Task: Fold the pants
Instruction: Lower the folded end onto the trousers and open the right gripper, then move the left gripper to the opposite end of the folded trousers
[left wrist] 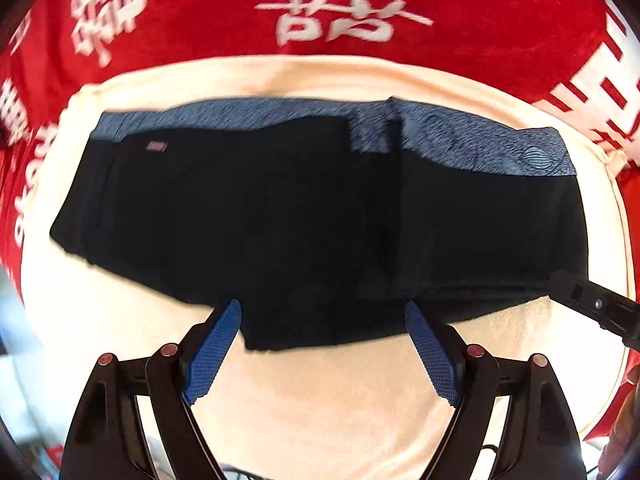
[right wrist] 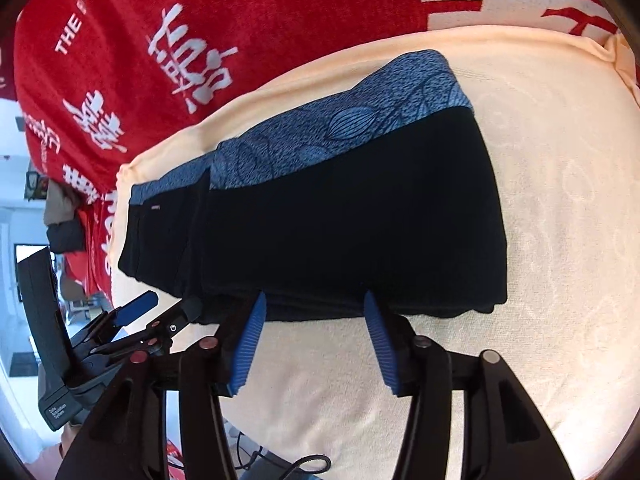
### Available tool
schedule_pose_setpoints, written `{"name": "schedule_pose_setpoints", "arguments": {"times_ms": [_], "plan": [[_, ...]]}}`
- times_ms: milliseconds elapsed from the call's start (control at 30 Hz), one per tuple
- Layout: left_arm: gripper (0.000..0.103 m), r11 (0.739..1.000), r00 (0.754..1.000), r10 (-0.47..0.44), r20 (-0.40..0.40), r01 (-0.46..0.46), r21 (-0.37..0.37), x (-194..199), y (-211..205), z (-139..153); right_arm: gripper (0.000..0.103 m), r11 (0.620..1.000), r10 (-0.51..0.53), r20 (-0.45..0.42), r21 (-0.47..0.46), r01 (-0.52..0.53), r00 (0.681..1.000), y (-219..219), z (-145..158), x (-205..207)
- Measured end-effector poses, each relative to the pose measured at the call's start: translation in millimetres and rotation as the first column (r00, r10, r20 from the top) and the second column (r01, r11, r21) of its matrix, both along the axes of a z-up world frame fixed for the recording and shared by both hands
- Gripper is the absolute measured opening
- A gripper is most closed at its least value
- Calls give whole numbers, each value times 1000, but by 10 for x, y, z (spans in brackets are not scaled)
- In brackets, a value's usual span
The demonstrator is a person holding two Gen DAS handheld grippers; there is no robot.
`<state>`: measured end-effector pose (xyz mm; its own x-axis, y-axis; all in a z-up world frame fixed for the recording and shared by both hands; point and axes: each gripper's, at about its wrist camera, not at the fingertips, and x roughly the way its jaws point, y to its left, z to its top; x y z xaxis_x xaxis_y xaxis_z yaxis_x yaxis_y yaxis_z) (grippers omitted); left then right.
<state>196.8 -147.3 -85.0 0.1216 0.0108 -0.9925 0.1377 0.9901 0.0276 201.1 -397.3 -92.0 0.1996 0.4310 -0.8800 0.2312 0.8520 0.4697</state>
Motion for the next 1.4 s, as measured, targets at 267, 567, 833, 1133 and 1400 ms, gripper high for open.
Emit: {"name": "schedule_pose_setpoints", "arguments": {"times_ms": [267,567,833,1133,1400], "plan": [[85,1000,999,31,-29,-31,-5,-149,249,-115,60,999,-19,-46,-29,18,999,243,-125,-202],[85,998,998,-17,-57,14,-56,-42,753,-177,70,995,-69,-54,-72,65,996,799,-29,-328],[85,984,993,23,-112,-42,-171,126,1475,-264,79,994,13,-66,-111,-20,998,1601,-24,-292],[103,967,984,118,-134,-145,-212,205,2106,-358,85,958,183,-73,-212,-194,980,2240,40,-112],[103,934,948,281,-152,-306,-184,304,2571,-504,85,924,252,-113,-266,-274,961,2367,61,140]]}}
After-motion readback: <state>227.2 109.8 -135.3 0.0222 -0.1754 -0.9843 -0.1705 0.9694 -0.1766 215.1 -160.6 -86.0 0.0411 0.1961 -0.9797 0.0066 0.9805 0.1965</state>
